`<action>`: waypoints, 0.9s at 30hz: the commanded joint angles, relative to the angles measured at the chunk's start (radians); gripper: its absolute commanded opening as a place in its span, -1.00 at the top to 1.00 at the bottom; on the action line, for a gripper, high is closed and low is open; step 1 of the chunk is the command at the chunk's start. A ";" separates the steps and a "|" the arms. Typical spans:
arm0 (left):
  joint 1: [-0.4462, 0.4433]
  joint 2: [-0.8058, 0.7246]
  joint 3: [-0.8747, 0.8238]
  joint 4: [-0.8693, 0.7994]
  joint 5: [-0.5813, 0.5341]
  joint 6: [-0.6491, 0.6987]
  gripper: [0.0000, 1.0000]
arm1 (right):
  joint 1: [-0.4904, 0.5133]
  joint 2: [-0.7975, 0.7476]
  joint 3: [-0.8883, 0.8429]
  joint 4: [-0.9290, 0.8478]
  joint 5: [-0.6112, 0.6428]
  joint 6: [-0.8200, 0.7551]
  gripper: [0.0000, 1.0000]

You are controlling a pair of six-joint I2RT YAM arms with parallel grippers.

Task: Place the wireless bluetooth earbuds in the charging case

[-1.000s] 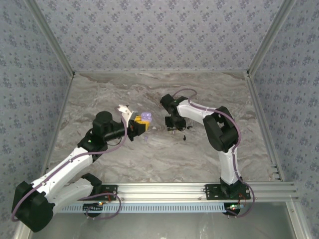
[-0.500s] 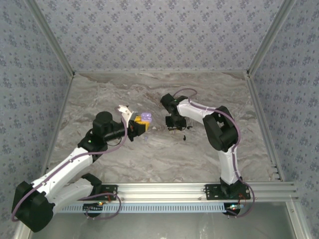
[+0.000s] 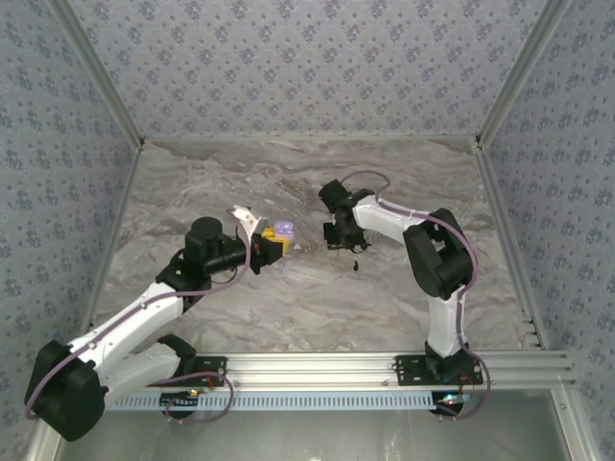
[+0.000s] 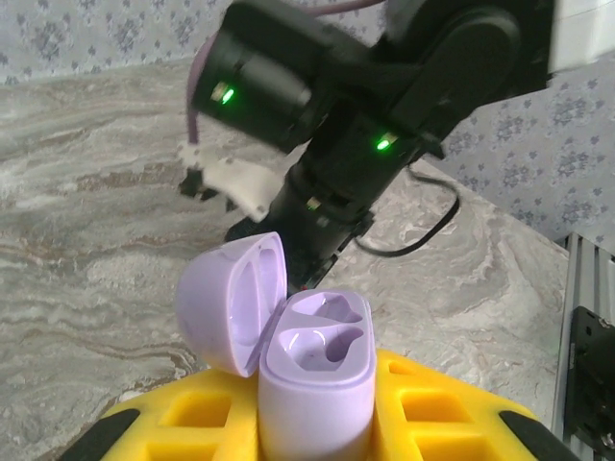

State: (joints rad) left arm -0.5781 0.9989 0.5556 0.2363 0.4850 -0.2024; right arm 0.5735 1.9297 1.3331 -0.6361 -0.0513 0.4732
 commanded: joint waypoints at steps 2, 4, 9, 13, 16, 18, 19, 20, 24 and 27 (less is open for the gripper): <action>-0.010 0.039 -0.014 0.057 -0.033 -0.019 0.50 | -0.025 -0.087 -0.068 0.094 -0.075 -0.036 0.54; -0.011 0.060 -0.020 0.067 -0.041 -0.020 0.50 | -0.036 -0.117 -0.101 0.127 -0.091 -0.036 0.54; -0.015 0.119 -0.045 0.127 -0.046 -0.044 0.50 | -0.059 -0.196 -0.190 0.204 -0.149 -0.034 0.54; -0.017 0.164 -0.057 0.170 -0.070 -0.071 0.50 | -0.076 -0.259 -0.235 0.256 -0.186 -0.031 0.53; -0.019 0.197 -0.069 0.212 -0.073 -0.079 0.50 | -0.084 -0.302 -0.256 0.278 -0.208 -0.030 0.53; -0.022 0.218 -0.071 0.229 -0.072 -0.080 0.50 | -0.086 -0.332 -0.266 0.286 -0.223 -0.032 0.53; -0.023 0.226 -0.071 0.238 -0.072 -0.080 0.50 | -0.088 -0.347 -0.272 0.294 -0.230 -0.031 0.52; -0.025 0.236 -0.072 0.248 -0.071 -0.080 0.50 | -0.087 -0.362 -0.277 0.301 -0.239 -0.031 0.53; -0.029 0.265 -0.072 0.286 -0.064 -0.075 0.50 | -0.087 -0.418 -0.291 0.324 -0.279 -0.027 0.52; -0.034 0.284 -0.074 0.324 -0.061 -0.075 0.51 | -0.084 -0.450 -0.297 0.345 -0.318 -0.024 0.52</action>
State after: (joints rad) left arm -0.6006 1.2716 0.4793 0.4755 0.4179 -0.2749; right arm 0.4904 1.5177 1.0466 -0.3233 -0.3122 0.4522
